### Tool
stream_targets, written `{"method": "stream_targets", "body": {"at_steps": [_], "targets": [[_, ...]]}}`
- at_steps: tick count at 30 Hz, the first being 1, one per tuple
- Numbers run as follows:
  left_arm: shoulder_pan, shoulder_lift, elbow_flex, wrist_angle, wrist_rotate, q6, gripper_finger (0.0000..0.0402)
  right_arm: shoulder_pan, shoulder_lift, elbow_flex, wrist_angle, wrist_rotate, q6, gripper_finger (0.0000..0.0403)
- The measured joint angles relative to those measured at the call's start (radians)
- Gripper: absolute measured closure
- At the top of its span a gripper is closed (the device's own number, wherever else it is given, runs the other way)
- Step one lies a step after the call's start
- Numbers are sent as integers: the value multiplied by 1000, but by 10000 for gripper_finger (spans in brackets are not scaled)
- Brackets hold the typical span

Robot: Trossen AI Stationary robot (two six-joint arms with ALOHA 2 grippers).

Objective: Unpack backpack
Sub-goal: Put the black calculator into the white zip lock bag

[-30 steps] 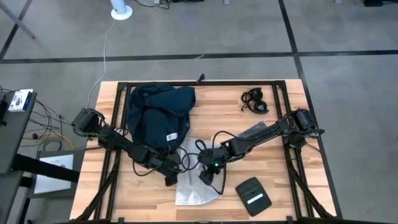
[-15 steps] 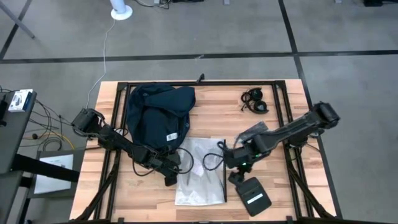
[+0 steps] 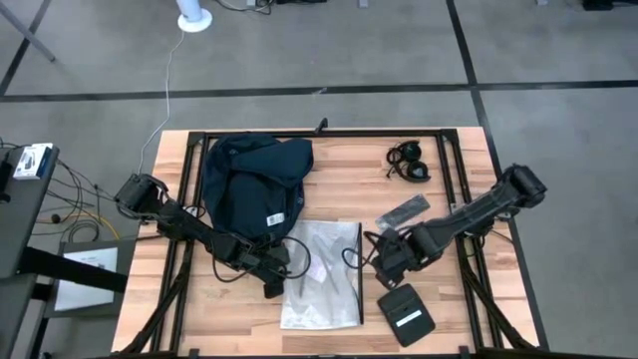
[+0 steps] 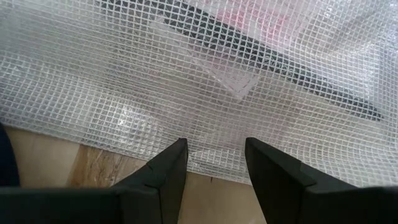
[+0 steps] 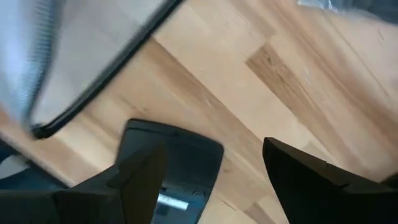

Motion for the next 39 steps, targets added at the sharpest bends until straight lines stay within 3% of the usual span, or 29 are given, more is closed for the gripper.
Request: {"method": "stream_targets", "body": {"at_steps": [9,16,22,25,30,34,37,39], "targets": [[5,0,0,0,13,38,250,115,105,-1,-101,-125,112,143],[2,-64,49,-94,11,65,250,235,88,-1,-154,-145,283,150],[14,-218,180,-390,-54,138,261,302,88,-1,-168,-117,391,195],[27,-281,221,-400,-44,130,274,332,88,-1,-176,-113,418,229],[18,-271,260,-259,1,104,321,396,88,-1,-162,-90,421,310],[-10,-165,261,-24,9,106,381,446,88,-1,-159,-40,446,384],[-31,-56,268,196,52,117,396,468,88,-2,-131,8,480,395],[-43,16,304,254,64,115,399,476,88,-12,-70,25,482,395]]}}
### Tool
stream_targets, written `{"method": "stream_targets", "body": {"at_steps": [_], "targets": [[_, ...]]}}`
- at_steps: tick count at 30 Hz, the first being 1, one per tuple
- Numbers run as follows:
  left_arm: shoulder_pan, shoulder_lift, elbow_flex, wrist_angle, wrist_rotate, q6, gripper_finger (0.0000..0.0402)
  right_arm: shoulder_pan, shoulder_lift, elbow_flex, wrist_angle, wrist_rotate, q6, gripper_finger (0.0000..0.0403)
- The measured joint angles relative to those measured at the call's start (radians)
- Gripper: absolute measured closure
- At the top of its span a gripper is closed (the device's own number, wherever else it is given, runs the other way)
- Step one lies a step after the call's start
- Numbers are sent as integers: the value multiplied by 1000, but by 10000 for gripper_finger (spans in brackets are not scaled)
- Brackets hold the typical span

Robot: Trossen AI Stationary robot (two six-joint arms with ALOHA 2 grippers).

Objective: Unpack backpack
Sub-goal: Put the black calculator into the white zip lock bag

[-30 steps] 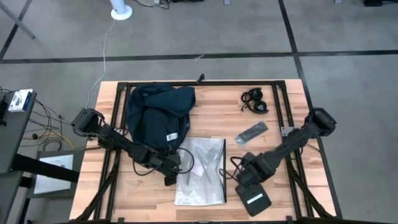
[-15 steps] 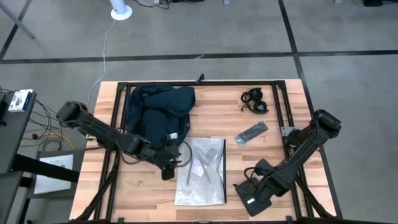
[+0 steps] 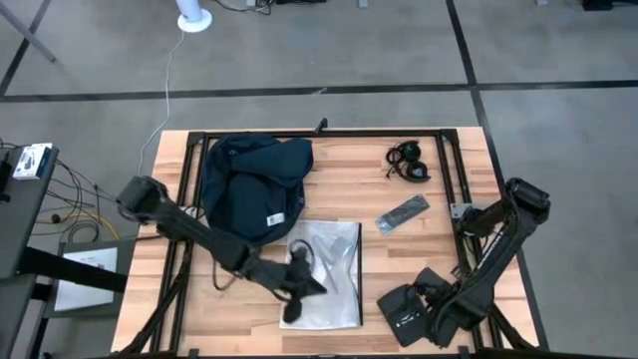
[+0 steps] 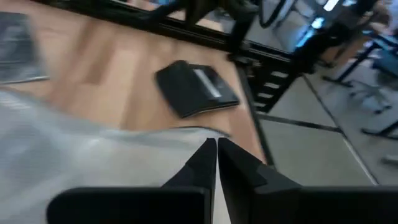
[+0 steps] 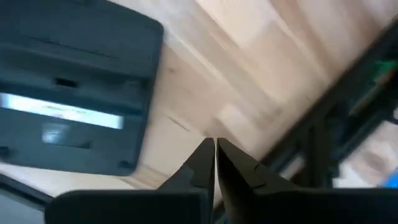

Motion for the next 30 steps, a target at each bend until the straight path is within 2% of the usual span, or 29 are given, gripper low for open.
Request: {"method": "stream_targets", "body": {"at_steps": [6,11,14,17,21,30], "targets": [[-52,161,175,-191,6,-4,401,14,0,-117,189,-7,72,402],[-122,190,267,-417,-170,-92,401,29,8,-196,292,-73,124,403],[-164,190,286,-500,-223,-159,402,34,8,-221,339,-75,129,403],[-198,190,286,-540,-232,-218,402,24,8,-261,378,-64,118,403],[-216,191,286,-579,-235,-310,402,-15,8,-311,524,-40,65,403],[-221,192,280,-586,-172,-381,402,-160,8,-329,825,115,-138,403]]}}
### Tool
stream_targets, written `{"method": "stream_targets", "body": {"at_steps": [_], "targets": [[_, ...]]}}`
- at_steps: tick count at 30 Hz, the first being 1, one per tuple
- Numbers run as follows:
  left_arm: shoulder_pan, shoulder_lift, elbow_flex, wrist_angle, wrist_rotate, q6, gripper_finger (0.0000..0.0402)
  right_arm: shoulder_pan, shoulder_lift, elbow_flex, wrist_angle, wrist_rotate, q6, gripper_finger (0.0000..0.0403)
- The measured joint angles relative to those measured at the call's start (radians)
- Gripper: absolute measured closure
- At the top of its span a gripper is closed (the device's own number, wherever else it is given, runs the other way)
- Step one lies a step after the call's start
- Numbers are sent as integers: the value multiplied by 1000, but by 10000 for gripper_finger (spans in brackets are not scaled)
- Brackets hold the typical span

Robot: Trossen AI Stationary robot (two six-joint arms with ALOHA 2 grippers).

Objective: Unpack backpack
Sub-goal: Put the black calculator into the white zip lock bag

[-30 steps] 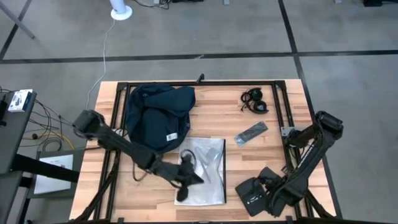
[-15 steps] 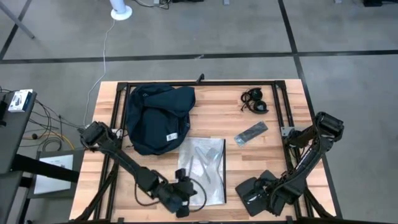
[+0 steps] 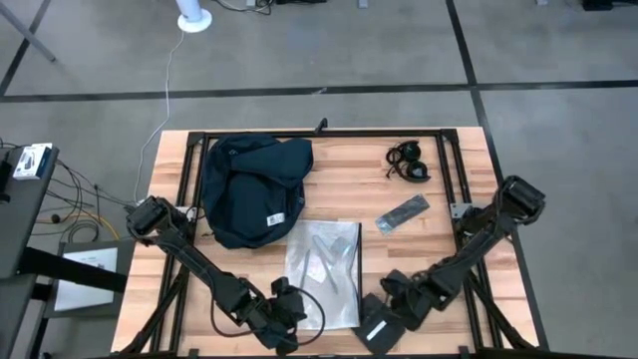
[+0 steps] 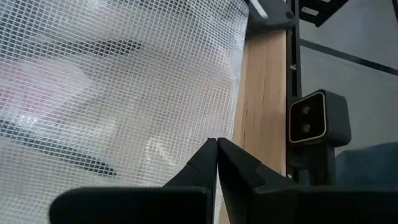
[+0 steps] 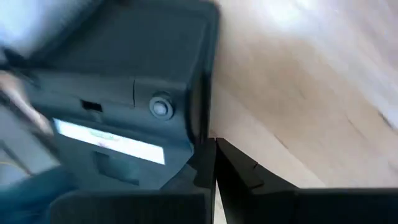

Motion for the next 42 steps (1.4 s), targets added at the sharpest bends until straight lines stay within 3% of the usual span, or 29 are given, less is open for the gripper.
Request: {"method": "stream_targets", "body": {"at_steps": [4,9,17,20,24,30,42], "targets": [[0,0,0,9,-1,-17,402,-41,0,29,-78,7,-69,403],[-4,0,0,20,-1,-33,402,6,-23,152,-165,4,-147,403],[-2,0,0,17,-2,-21,401,31,57,201,209,-2,-553,403],[-2,0,0,10,-28,4,402,-17,129,201,344,2,-707,403],[-41,-1,-1,-73,-110,-20,402,-91,201,201,435,1,-793,403],[-98,-3,-1,-196,-131,-166,401,-210,230,200,377,1,-846,403],[-124,-3,-2,-165,-172,-255,401,-560,228,201,303,-63,-1019,403]]}}
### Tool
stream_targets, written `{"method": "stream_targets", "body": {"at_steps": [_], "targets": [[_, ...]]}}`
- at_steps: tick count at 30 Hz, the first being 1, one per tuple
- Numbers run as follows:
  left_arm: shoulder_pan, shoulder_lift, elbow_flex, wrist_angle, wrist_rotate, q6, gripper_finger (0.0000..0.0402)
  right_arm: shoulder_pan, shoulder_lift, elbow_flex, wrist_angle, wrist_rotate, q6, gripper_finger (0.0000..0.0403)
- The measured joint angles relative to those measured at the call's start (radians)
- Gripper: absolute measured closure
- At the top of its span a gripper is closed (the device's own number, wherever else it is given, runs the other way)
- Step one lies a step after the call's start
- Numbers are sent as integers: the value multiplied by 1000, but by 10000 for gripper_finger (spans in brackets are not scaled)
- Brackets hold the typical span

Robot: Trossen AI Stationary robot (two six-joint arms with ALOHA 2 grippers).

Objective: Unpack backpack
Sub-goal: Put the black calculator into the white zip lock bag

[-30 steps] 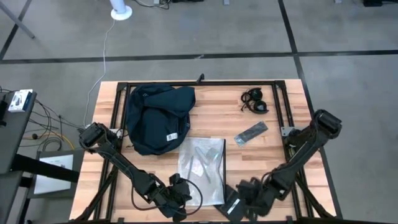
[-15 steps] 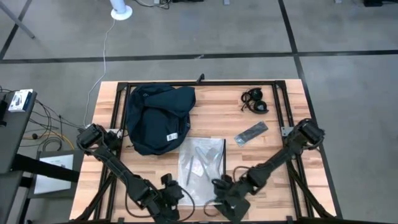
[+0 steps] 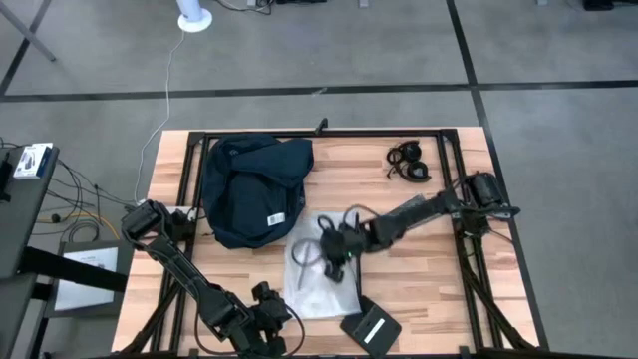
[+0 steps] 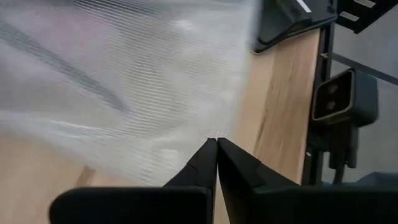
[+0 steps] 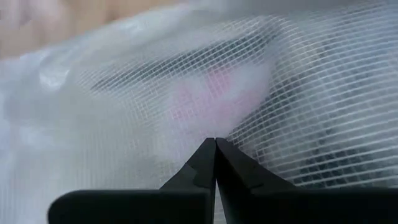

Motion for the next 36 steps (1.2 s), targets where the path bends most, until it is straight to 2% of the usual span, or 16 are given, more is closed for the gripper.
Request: {"method": "stream_targets", "body": {"at_steps": [6,11,15,21,26,32,36], "targets": [[0,0,0,9,2,-22,402,-125,0,0,-20,-13,-31,403],[0,0,0,9,3,-43,401,-198,0,1,-44,121,-9,403],[0,0,0,12,3,-49,402,-196,-30,-2,-77,147,-35,403],[2,2,0,21,2,-51,401,8,-219,1,-214,144,-24,403],[10,20,0,79,6,44,401,261,-334,1,-379,132,188,403],[45,21,0,103,13,149,401,568,-278,1,-419,25,509,403],[68,21,0,117,16,203,401,692,-210,1,-417,-42,692,403]]}}
